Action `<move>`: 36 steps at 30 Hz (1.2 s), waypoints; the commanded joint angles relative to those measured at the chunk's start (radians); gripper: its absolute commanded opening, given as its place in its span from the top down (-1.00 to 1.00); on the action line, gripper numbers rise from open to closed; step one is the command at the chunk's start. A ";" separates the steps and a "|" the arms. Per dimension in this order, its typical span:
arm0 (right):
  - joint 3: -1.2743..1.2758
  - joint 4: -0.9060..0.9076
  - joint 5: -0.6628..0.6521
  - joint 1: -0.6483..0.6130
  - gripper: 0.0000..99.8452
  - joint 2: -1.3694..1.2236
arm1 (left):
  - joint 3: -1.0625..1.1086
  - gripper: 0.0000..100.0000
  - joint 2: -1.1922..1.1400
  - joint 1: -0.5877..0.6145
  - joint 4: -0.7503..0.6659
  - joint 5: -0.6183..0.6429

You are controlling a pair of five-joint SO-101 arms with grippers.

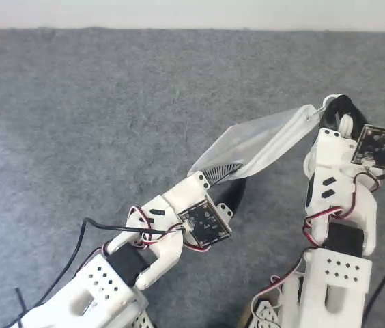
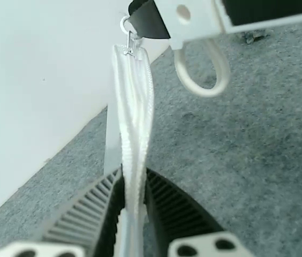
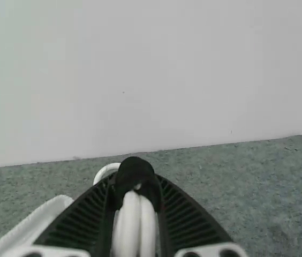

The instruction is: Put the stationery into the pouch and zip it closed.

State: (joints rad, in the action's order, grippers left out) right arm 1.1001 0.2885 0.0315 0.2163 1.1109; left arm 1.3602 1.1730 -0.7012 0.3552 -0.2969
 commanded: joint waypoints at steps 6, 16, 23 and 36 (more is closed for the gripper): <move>-0.124 -0.036 0.075 0.099 0.99 -0.143 | 0.001 0.98 -0.003 0.025 0.049 -0.003; -0.206 -0.036 0.118 0.137 0.99 -0.314 | 0.001 0.98 -0.003 0.026 0.049 -0.003; -0.215 -0.022 0.120 0.136 0.99 -0.335 | 0.001 0.98 -0.003 0.026 0.049 -0.003; -0.215 0.125 0.044 0.051 0.56 -0.237 | 0.001 0.98 -0.003 0.026 0.049 -0.002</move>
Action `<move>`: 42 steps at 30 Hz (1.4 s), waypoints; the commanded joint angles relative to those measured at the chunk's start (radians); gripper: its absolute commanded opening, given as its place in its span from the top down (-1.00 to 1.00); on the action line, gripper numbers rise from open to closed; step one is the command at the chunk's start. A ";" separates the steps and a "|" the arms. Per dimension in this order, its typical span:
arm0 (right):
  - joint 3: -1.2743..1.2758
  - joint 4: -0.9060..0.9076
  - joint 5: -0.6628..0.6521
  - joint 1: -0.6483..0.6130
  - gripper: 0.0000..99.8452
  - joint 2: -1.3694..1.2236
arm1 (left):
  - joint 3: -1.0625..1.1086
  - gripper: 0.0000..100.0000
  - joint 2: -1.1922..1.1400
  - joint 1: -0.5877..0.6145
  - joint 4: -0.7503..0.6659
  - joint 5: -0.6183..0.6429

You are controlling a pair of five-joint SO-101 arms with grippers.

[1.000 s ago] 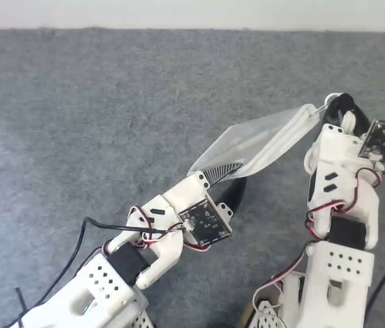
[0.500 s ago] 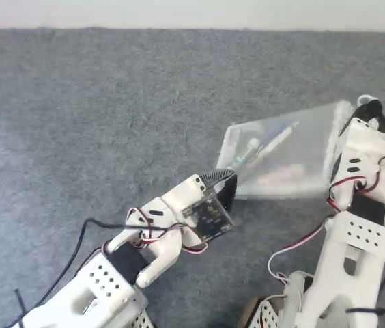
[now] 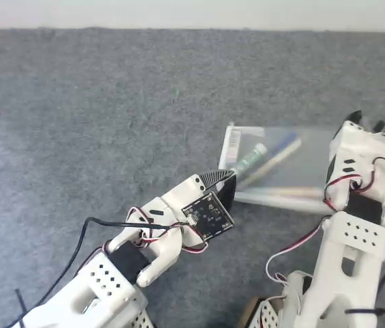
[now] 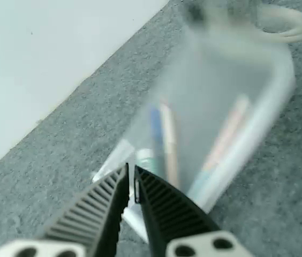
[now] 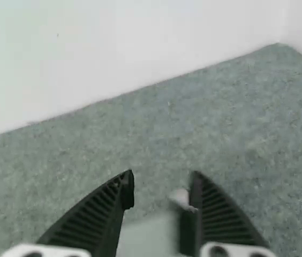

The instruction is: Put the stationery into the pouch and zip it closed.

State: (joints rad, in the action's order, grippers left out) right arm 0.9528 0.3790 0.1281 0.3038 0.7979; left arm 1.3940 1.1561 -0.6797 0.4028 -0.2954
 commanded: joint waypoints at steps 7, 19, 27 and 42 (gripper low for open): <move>-0.063 0.054 -0.084 -0.082 0.62 0.094 | -0.033 0.98 0.014 0.006 0.002 -0.003; -0.041 0.047 -0.086 -0.142 0.84 0.097 | -0.079 0.98 0.015 0.152 -0.018 0.064; -0.034 0.048 -0.157 -0.200 0.98 0.097 | -0.094 0.98 0.054 0.244 -0.014 0.124; 0.098 0.054 -0.166 -0.289 0.98 0.328 | 0.044 0.98 0.629 0.353 0.150 0.172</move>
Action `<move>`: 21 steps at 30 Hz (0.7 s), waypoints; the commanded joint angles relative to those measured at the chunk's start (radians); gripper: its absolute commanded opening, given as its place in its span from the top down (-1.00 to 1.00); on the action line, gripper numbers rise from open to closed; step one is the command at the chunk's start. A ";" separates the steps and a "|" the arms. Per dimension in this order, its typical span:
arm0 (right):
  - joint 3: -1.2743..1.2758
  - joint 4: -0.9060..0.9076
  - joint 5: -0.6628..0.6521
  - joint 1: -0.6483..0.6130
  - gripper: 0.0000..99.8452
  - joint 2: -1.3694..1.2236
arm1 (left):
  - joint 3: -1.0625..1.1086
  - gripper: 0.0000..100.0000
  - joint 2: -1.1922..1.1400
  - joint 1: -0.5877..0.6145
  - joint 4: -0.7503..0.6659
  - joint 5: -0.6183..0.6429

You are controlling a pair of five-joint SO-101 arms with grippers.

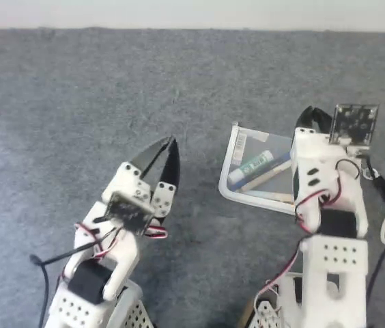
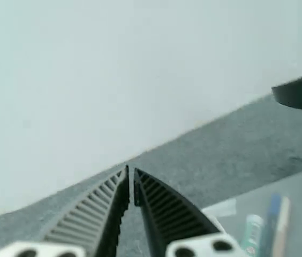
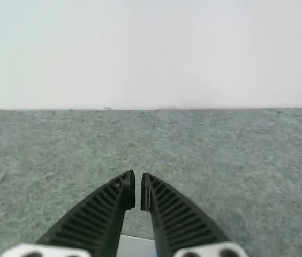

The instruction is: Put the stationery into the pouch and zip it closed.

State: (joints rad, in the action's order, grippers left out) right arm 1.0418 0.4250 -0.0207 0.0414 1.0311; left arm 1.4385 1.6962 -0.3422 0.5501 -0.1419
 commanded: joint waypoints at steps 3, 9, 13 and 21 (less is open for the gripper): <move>0.068 -0.001 -0.063 -0.070 0.98 0.182 | 0.016 0.98 0.129 0.020 0.003 0.017; 0.157 -0.001 -0.086 -0.143 0.98 0.340 | 0.016 0.98 0.121 0.020 0.003 0.015; 0.204 -0.001 -0.086 -0.143 0.98 0.444 | 0.016 0.98 0.121 0.020 -0.002 0.014; 0.296 0.007 -0.087 -0.143 0.98 0.661 | 0.016 0.98 0.121 0.020 -0.003 0.012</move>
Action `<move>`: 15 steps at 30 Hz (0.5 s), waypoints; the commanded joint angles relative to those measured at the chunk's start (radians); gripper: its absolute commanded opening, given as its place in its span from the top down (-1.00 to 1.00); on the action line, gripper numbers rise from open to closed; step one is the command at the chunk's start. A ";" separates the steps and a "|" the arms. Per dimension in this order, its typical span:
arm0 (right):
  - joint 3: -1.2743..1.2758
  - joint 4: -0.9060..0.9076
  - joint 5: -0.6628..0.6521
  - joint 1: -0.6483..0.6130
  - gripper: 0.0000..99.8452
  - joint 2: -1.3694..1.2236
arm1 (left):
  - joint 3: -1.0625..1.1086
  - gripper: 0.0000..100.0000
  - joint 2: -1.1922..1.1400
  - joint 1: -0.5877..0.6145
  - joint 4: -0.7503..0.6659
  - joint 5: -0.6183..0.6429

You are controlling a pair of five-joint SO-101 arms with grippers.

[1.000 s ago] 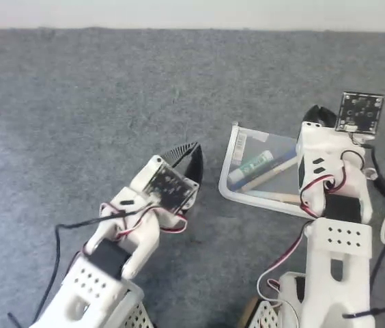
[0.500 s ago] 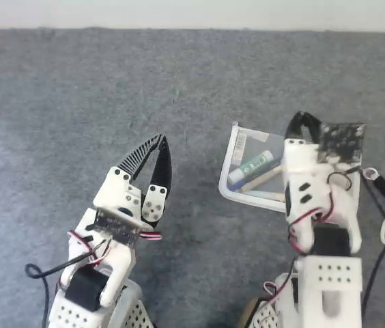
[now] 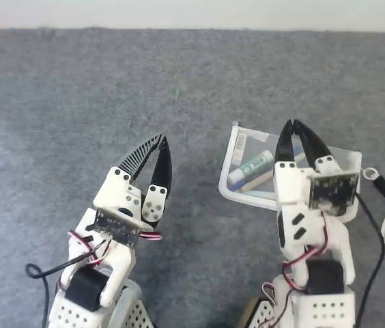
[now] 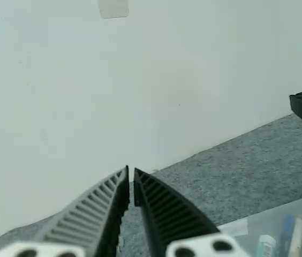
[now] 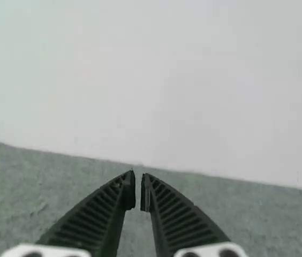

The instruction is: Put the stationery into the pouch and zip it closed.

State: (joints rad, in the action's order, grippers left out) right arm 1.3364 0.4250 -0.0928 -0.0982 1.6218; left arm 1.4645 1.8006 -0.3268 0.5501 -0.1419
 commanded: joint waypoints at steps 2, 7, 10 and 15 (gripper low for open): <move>0.025 0.001 -0.015 -0.005 0.98 0.114 | -0.010 0.98 0.017 0.005 -0.005 0.012; 0.064 0.008 -0.015 -0.038 0.98 0.202 | -0.022 0.98 0.018 0.057 -0.029 0.018; 0.072 0.008 -0.015 -0.062 0.98 0.191 | -0.024 0.98 0.018 0.109 -0.046 0.020; 0.091 0.002 -0.015 -0.125 0.98 0.194 | 0.021 0.98 0.018 0.190 -0.037 0.020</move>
State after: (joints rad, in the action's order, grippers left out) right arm 1.4362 0.4250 -0.0944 -0.1933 1.8029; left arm 1.4737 1.8006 -0.1688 0.5378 -0.1373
